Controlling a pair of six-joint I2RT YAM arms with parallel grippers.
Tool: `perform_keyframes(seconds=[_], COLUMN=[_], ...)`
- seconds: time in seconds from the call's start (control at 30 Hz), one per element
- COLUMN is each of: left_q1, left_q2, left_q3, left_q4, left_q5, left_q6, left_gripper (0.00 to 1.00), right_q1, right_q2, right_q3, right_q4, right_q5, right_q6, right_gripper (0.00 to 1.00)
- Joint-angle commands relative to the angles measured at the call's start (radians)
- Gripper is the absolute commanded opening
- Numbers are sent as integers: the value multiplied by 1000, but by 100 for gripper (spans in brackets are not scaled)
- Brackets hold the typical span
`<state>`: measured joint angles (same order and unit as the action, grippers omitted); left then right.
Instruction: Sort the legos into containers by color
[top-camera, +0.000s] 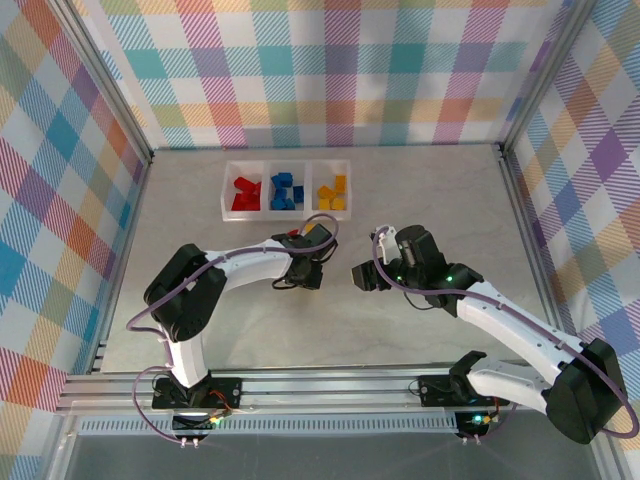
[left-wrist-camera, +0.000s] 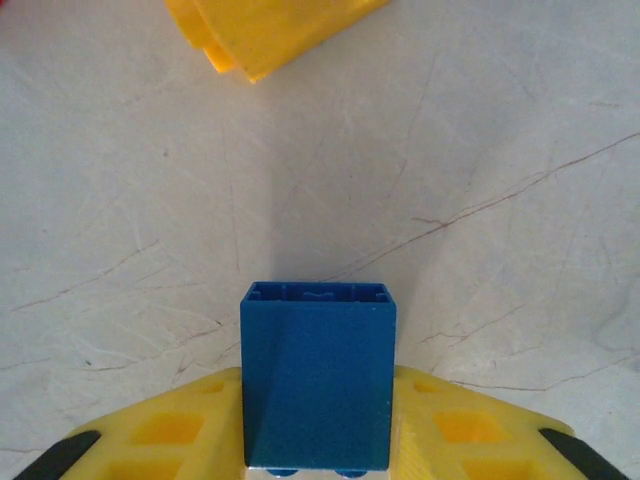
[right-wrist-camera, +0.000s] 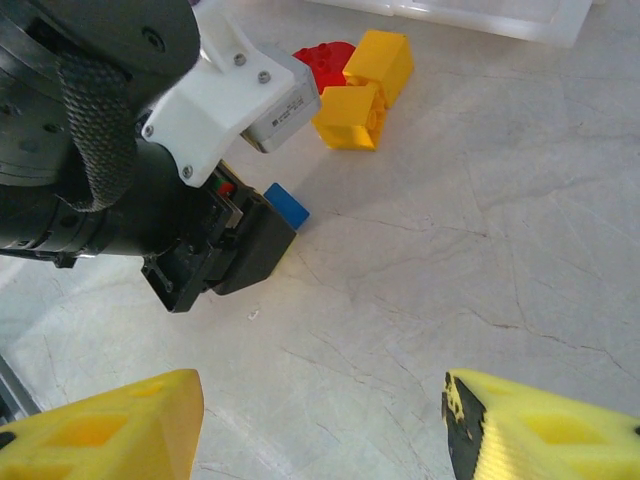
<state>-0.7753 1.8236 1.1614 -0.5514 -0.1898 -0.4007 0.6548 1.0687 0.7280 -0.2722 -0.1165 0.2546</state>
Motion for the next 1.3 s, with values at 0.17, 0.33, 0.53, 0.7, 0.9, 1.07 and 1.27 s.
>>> perform_keyframes(seconds=[0.17, 0.33, 0.53, 0.7, 0.9, 1.07, 1.27], left_q1=[89, 170, 267, 338, 370, 384, 396], left_q2=[-76, -71, -8, 78, 181, 253, 268], left_q3=[149, 269, 359, 424, 532, 635, 681], left_q4=[-120, -145, -42, 59, 102, 90, 85], left_q5=[-52, -74, -88, -55, -35, -28, -42], left_q6=[88, 151, 238, 269, 299, 312, 292], left_gripper=[33, 34, 34, 35, 37, 38, 60], right_q1=[6, 6, 6, 15, 36, 56, 71], right_q2=[-22, -38, -55, -56, -53, -38, 6], right_q3=[-7, -6, 4, 17, 14, 19, 35], right_q4=[-13, -21, -39, -65, -46, -50, -41], right_q5=[30, 35, 25, 9, 27, 49, 56], right_q6=[16, 13, 7, 4, 15, 21, 25], right_gripper=[64, 64, 64, 63, 63, 63, 63])
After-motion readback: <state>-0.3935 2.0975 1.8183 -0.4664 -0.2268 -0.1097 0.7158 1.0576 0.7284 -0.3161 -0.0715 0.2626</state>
